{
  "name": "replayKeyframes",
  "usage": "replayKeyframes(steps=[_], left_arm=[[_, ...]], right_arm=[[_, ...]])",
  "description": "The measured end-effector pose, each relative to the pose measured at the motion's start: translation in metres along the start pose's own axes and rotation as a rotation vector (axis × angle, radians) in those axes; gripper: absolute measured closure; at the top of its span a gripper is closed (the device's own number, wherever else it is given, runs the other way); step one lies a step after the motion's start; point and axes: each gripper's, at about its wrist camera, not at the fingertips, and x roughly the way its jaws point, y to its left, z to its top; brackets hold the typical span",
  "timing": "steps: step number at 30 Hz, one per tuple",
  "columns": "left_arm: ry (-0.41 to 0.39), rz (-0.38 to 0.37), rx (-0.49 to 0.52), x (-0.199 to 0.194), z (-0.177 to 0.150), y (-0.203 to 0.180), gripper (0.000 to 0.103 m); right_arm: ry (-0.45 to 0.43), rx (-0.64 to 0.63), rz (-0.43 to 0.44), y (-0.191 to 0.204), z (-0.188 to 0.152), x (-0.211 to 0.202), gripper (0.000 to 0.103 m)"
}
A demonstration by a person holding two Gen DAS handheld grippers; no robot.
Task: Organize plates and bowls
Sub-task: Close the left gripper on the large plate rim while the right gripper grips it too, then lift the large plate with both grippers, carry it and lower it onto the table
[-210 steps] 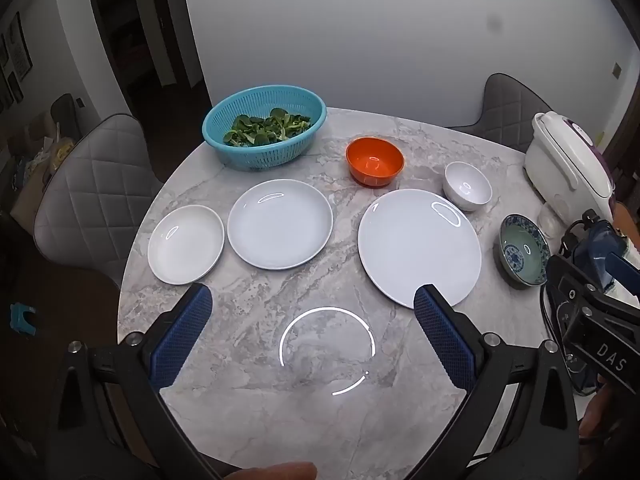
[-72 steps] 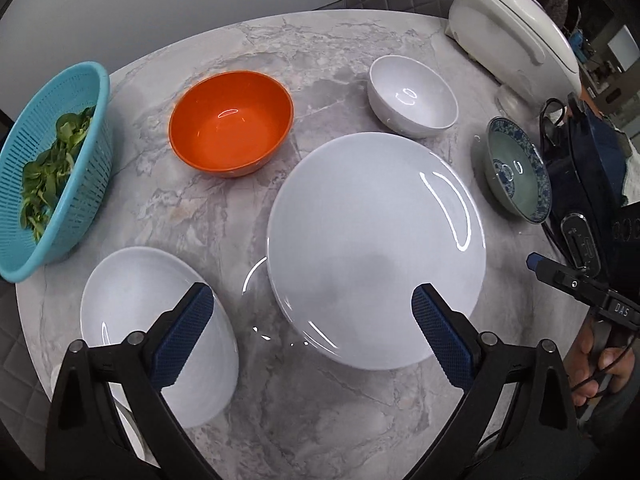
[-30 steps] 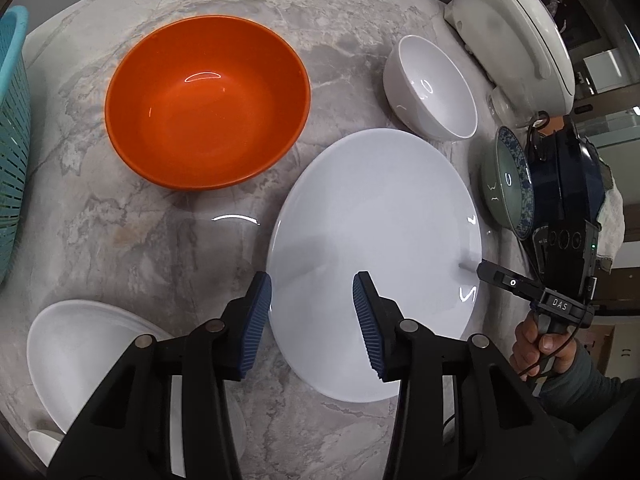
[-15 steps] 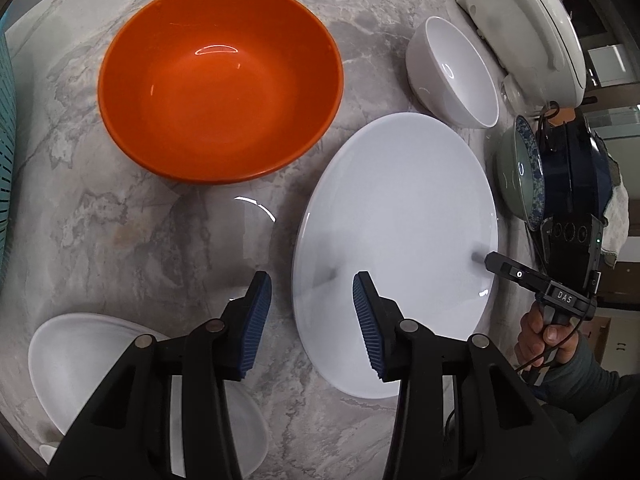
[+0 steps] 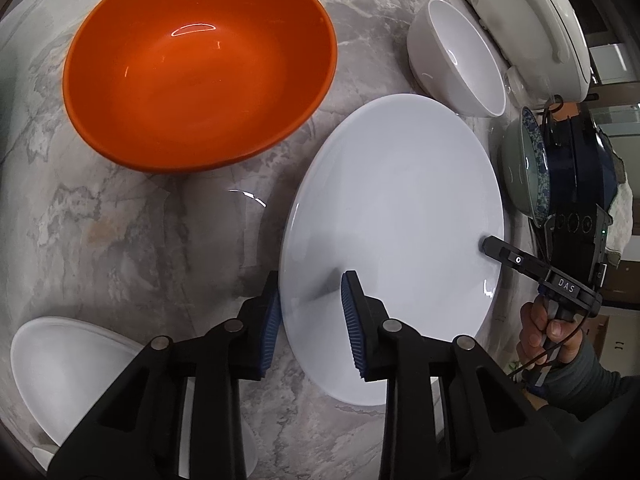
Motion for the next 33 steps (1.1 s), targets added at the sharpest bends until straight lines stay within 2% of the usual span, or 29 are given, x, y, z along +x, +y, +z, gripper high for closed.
replayKeyframes(steps=[2,4,8,23,28,33], left_arm=[[-0.005,0.008,-0.006,-0.001,0.0,0.003,0.083],[-0.009,0.01,-0.009,-0.002,-0.001,0.003,0.083],[-0.014,0.036,0.002,-0.003,-0.005,0.002,0.083],[-0.049,0.041,-0.019,-0.003,-0.024,-0.01,0.083],[-0.071,0.039,-0.046,-0.013,-0.046,-0.02,0.083],[-0.114,0.06,-0.072,-0.034,-0.088,-0.041,0.083]], right_arm=[[-0.002,0.007,-0.004,-0.001,0.001,-0.001,0.089],[-0.005,0.013,-0.001,-0.003,0.002,-0.001,0.091],[0.007,0.015,-0.001,-0.003,0.004,0.0,0.091],[0.017,-0.011,-0.023,0.003,0.007,0.002,0.091],[0.024,-0.042,-0.019,0.013,0.007,-0.002,0.091],[0.04,-0.091,-0.014,0.033,0.001,-0.009,0.091]])
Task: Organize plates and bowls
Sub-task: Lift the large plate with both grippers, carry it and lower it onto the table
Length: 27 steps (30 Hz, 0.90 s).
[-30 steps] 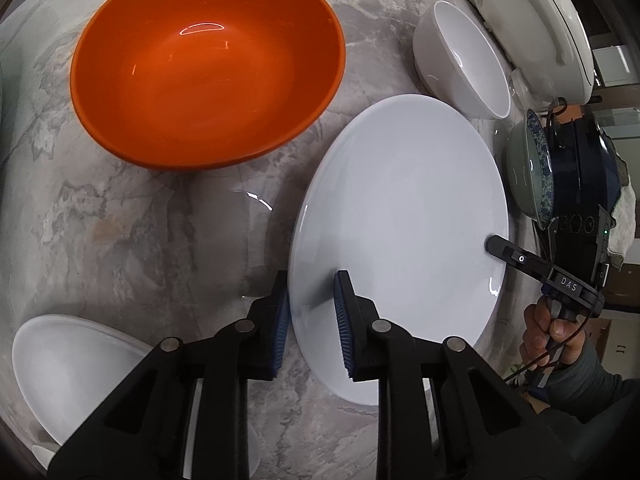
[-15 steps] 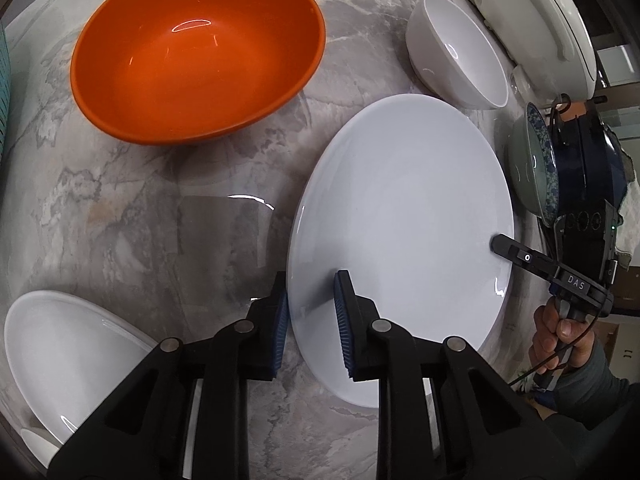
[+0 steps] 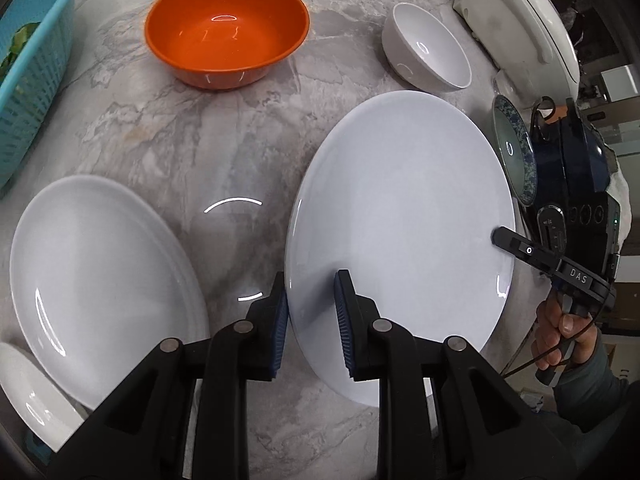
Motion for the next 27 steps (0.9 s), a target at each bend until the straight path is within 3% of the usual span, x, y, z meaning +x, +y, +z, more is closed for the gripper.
replayKeyframes(steps=[8,19,23,27], left_arm=[[-0.062,0.024,-0.048,-0.033,-0.107,-0.016,0.082],[-0.07,0.003,-0.253,-0.019,-0.27,0.029,0.081],[-0.08,0.008,-0.303,-0.016,-0.305,0.045,0.08],[-0.095,0.024,-0.324,-0.016,-0.318,0.055,0.08]], right_arm=[[0.064,-0.115,0.009,0.037,-0.035,-0.007,0.09],[0.23,-0.232,-0.03,0.057,-0.118,0.029,0.089],[0.281,-0.281,-0.043,0.066,-0.14,0.046,0.089],[0.299,-0.316,-0.047,0.074,-0.149,0.062,0.089]])
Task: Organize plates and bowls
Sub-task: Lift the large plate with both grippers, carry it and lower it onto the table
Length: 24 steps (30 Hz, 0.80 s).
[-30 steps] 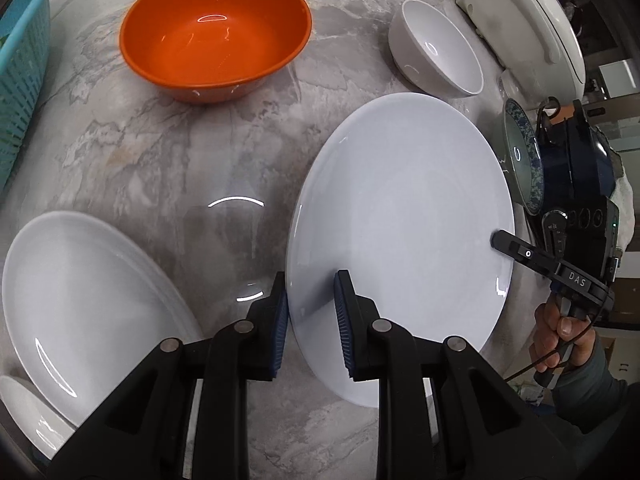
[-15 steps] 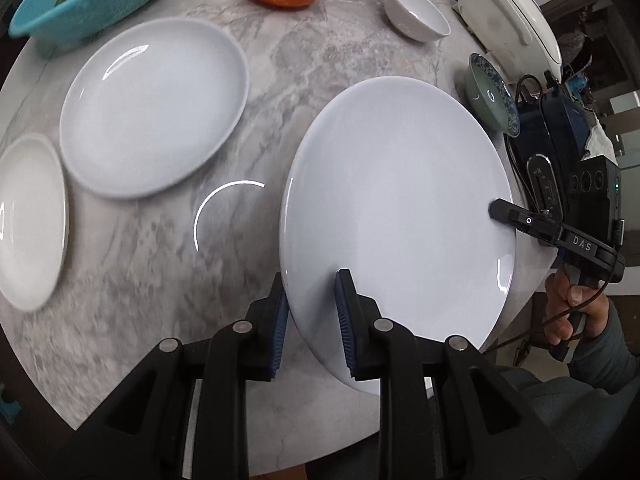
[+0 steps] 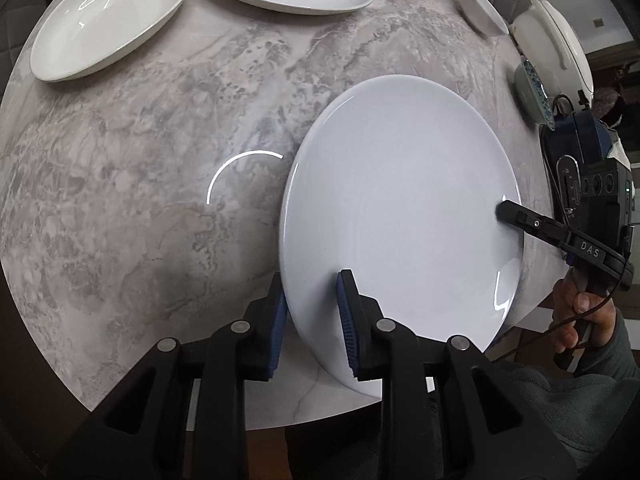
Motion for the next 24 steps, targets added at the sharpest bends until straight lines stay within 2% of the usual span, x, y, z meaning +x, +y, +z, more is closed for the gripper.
replayKeyframes(steps=[19,24], left_arm=[[-0.026,0.034,-0.014,0.015,-0.001,0.007,0.079],[-0.042,0.035,-0.018,0.015,0.0,0.007,0.079]], right_arm=[[0.012,-0.048,0.007,-0.012,-0.008,0.013,0.088],[0.008,-0.099,-0.002,-0.008,-0.008,0.015,0.087]])
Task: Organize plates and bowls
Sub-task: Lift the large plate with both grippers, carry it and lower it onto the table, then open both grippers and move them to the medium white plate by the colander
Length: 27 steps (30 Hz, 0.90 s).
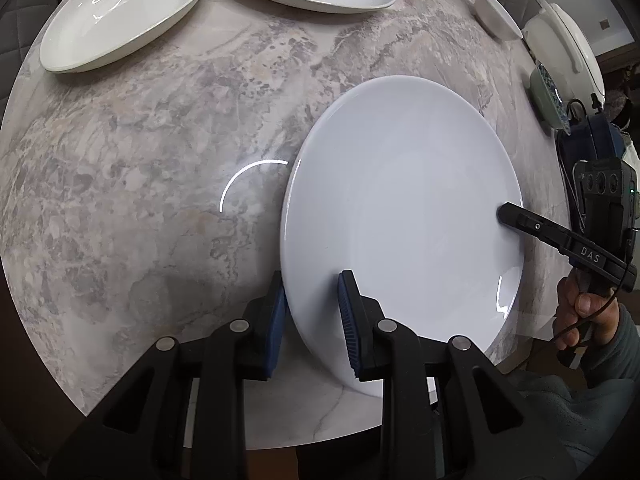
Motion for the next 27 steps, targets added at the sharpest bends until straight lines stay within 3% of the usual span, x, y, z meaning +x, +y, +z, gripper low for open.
replayKeyframes(steps=[3,5,6,8,10,13,15,17,23,27], left_arm=[[-0.045,-0.011,-0.018,-0.008,-0.004,0.004,0.071],[-0.091,-0.019,-0.033,-0.019,-0.009,0.006,0.035],[-0.118,-0.027,-0.042,-0.026,-0.011,0.007,0.031],[-0.164,-0.055,-0.063,-0.038,-0.016,0.011,0.029],[-0.19,-0.082,-0.098,-0.047,-0.019,0.016,0.024],[-0.203,-0.197,-0.166,-0.055,-0.022,0.023,0.023],[-0.228,-0.23,-0.202,-0.063,-0.025,0.022,0.019],[-0.273,-0.219,-0.204,-0.071,-0.027,0.017,0.005],[-0.336,-0.119,-0.173,-0.09,-0.023,0.0,0.004],[-0.416,-0.008,-0.155,-0.113,-0.01,0.0,0.004]], right_arm=[[0.0,-0.037,-0.014,0.005,-0.002,0.0,0.085],[-0.005,-0.05,-0.03,0.006,-0.004,-0.002,0.085],[-0.012,-0.056,-0.039,0.006,-0.005,-0.004,0.083],[-0.027,-0.05,-0.053,0.006,-0.007,-0.01,0.075],[-0.056,-0.034,-0.062,0.004,-0.007,-0.02,0.055],[-0.108,0.019,-0.059,0.0,-0.008,-0.04,0.033],[-0.145,0.063,-0.039,-0.002,-0.008,-0.055,0.027],[-0.176,0.089,-0.015,-0.001,-0.006,-0.069,0.02],[-0.271,0.054,0.104,0.024,0.011,-0.101,0.014],[-0.263,-0.012,0.16,0.044,0.038,-0.1,0.012]])
